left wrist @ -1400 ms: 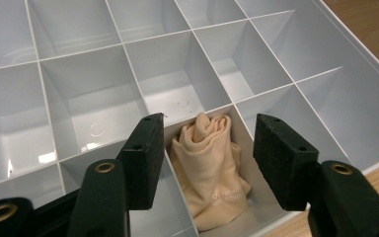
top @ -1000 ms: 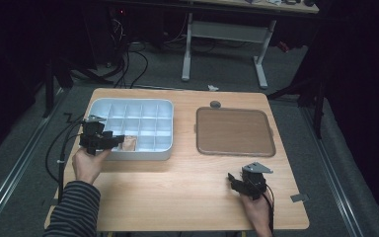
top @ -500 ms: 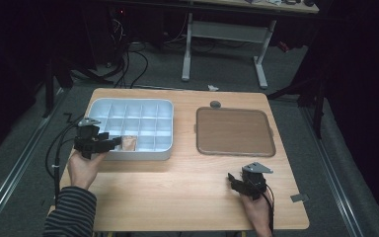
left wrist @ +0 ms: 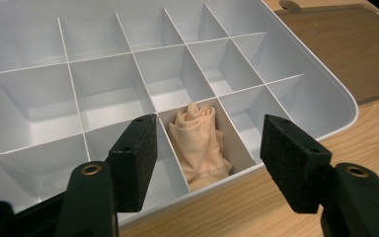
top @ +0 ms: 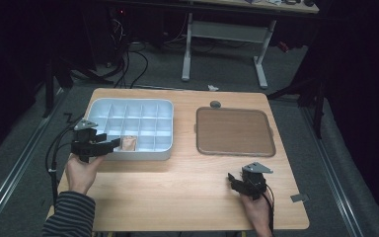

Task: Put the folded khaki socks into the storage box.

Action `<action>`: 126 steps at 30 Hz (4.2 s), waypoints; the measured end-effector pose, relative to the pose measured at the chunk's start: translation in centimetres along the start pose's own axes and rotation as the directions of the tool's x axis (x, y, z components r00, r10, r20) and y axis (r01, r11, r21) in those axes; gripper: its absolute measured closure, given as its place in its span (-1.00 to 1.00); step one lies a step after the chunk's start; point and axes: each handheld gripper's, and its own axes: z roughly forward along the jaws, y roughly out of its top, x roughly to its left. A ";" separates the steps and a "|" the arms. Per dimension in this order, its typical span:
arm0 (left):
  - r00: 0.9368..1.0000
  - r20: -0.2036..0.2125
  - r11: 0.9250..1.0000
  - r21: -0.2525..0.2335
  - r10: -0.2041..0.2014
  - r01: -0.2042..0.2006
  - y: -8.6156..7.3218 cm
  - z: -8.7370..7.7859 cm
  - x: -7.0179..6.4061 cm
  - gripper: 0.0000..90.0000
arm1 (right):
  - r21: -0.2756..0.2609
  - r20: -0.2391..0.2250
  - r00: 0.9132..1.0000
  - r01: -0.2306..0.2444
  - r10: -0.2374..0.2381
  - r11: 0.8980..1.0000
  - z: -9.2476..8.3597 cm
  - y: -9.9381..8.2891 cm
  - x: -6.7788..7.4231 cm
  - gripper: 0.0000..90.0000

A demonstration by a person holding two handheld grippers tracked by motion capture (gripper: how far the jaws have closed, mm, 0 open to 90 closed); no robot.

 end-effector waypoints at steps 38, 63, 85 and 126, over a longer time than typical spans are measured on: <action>0.998 0.069 0.999 -0.039 -0.007 0.010 -2.2 -2.0 -1.9 -0.12 | 0.000 0.000 1.000 0.002 -0.002 1.000 0.0 0.0 0.0 -0.16; 0.996 0.090 1.000 -0.017 0.007 -0.005 -3.7 -2.1 -3.0 -0.14 | 0.000 0.000 1.000 0.002 -0.002 1.000 0.0 0.0 0.0 -0.16; 0.991 0.137 1.000 -0.018 -0.009 0.012 -5.4 -1.6 -3.8 -0.14 | -0.001 0.000 1.000 0.003 -0.003 1.000 0.0 0.0 0.0 -0.16; 0.981 0.192 1.000 -0.002 -0.019 0.020 -7.1 0.5 -4.9 -0.14 | 0.000 0.000 1.000 0.000 0.000 1.000 0.0 0.0 0.0 -0.16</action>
